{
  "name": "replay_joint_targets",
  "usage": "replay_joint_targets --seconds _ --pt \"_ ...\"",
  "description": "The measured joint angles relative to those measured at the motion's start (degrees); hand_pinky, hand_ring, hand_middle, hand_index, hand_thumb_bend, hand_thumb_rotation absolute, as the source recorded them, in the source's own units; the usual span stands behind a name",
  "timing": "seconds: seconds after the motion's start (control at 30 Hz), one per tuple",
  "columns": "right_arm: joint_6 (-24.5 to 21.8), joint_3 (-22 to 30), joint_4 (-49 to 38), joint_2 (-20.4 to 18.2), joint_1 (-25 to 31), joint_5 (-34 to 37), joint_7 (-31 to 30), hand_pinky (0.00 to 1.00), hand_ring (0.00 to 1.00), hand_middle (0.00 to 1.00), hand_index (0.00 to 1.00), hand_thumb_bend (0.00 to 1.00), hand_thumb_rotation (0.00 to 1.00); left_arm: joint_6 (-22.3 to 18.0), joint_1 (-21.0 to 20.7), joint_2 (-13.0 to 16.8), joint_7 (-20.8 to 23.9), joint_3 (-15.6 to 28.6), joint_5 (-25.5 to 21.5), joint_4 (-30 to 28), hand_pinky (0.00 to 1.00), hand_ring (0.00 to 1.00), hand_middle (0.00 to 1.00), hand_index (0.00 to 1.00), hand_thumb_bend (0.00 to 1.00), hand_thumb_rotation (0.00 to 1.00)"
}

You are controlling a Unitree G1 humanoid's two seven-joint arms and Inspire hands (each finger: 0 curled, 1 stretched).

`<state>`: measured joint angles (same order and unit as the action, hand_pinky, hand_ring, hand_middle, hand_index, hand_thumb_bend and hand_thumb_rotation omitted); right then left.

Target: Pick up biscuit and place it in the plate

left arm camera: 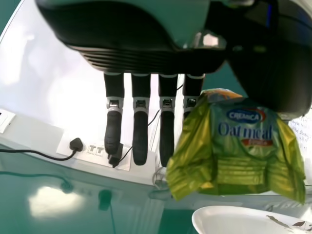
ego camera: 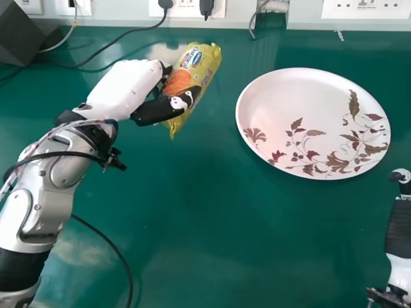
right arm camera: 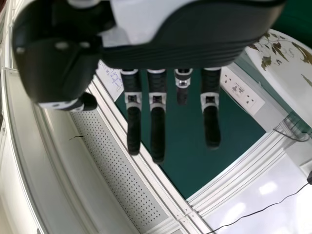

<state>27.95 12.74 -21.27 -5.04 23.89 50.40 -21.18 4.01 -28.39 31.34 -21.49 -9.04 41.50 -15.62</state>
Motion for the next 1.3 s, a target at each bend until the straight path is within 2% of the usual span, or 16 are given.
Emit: replay_joint_targets --seconds 0.2,0.33,0.4,0.7,0.83,1.0,1.17,1.23,1.3 --pt "0.6 0.0 0.2 0.0 0.0 -0.4 0.0 0.3 0.39 0.43 0.52 0.52 0.0 -1.0 -0.8 -0.7 0.0 0.0 -0.1 0.0 0.39 0.43 0.5 0.5 0.5 0.0" --pt "0.6 -0.4 0.2 0.0 -0.1 -0.4 0.0 0.26 0.35 0.41 0.51 0.52 0.0 -1.4 -1.9 -1.7 0.0 0.0 -0.7 0.4 0.39 0.43 0.5 0.5 0.5 0.0" --pt "0.6 -0.5 0.2 0.0 -0.1 -0.4 0.0 0.29 0.39 0.43 0.51 0.52 0.0 -2.0 -2.3 -1.9 0.0 -0.1 -1.5 0.8 0.39 0.43 0.5 0.51 0.5 0.0" --pt "1.2 -0.7 0.2 0.0 -0.1 -0.5 0.0 0.34 0.42 0.45 0.52 0.52 0.0 -2.2 -5.6 -2.7 -0.9 -1.8 -1.8 2.7 0.39 0.43 0.5 0.5 0.5 0.0" --pt "1.9 -0.8 0.2 0.0 0.0 -1.0 0.0 0.32 0.41 0.44 0.52 0.52 0.0 -2.4 -6.7 -3.2 -0.9 -2.6 -1.8 3.3 0.39 0.43 0.5 0.51 0.5 0.0" --pt "1.9 -1.0 0.2 0.0 0.0 -0.9 -0.2 0.34 0.42 0.45 0.51 0.52 0.0 -2.8 -7.5 -4.0 -0.9 -3.5 -1.7 4.5 0.39 0.43 0.5 0.51 0.5 0.0" --pt "2.1 -1.0 0.2 0.0 0.0 -0.8 -0.6 0.29 0.38 0.43 0.51 0.52 0.0 -2.5 -8.8 -5.6 -0.8 -3.7 -1.7 5.2 0.39 0.43 0.5 0.51 0.5 0.0" --pt "2.2 -1.0 0.3 0.0 0.0 -0.8 -0.7 0.23 0.31 0.47 0.49 0.52 0.0 -2.7 -9.4 -6.3 -0.6 -3.7 -1.8 5.9 0.39 0.43 0.5 0.51 0.5 0.0" --pt "2.2 -1.0 0.4 0.0 0.0 -0.6 -0.8 0.21 0.29 0.47 0.49 0.52 0.0 -2.9 -9.9 -6.6 -0.6 -3.7 -1.8 6.8 0.39 0.43 0.5 0.5 0.5 0.0"
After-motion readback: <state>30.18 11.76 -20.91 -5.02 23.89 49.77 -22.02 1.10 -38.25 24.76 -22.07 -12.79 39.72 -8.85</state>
